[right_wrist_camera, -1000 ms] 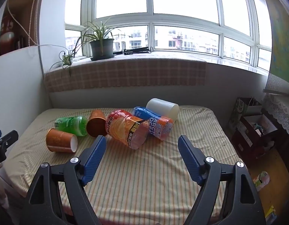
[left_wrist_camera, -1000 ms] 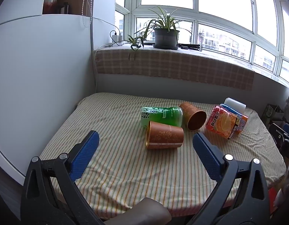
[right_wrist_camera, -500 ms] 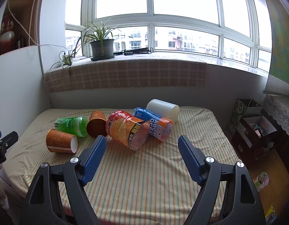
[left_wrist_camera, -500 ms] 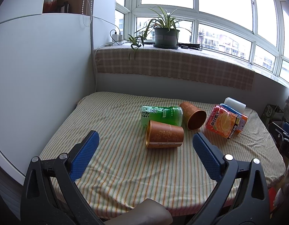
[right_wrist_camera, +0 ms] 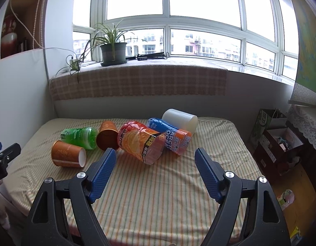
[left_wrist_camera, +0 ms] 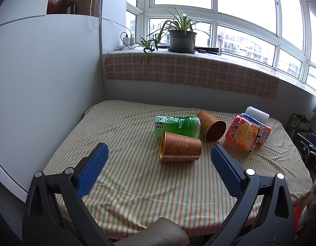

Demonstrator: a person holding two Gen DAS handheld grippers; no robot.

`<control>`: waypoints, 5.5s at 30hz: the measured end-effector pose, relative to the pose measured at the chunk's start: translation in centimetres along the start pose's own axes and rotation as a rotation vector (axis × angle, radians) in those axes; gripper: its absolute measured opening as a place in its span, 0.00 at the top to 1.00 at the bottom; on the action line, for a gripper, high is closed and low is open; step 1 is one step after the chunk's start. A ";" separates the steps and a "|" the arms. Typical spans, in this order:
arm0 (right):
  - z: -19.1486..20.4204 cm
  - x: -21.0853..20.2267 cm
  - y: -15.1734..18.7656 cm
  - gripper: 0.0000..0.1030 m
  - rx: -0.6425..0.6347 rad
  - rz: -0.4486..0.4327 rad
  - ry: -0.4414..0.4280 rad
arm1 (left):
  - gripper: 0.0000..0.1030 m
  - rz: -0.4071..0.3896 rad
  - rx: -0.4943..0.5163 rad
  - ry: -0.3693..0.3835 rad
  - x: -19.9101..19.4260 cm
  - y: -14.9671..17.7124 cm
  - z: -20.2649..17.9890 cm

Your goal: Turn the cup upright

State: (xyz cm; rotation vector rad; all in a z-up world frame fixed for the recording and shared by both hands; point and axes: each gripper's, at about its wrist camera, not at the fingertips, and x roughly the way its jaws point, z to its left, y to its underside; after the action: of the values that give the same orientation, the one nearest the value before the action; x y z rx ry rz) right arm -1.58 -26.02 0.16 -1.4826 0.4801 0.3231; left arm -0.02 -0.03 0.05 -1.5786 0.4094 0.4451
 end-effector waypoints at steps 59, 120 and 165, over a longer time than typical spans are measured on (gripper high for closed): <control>2.9 1.3 -1.1 0.23 -0.060 -0.030 -0.049 | 0.01 0.000 -0.020 -0.041 0.4 -0.1 2.4; 23.6 25.8 -4.0 0.39 -0.864 0.617 -0.576 | 0.01 0.084 -0.159 -0.164 2.3 1.9 10.6; 1.4 10.4 2.2 0.42 0.281 0.558 -0.530 | 0.01 0.146 -0.049 0.088 2.6 2.3 1.6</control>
State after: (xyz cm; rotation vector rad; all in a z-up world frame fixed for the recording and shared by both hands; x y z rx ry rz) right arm 6.46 -25.29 -6.84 -0.9163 0.4760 1.0156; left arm 0.95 1.45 -3.28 -1.6263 0.5882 0.5020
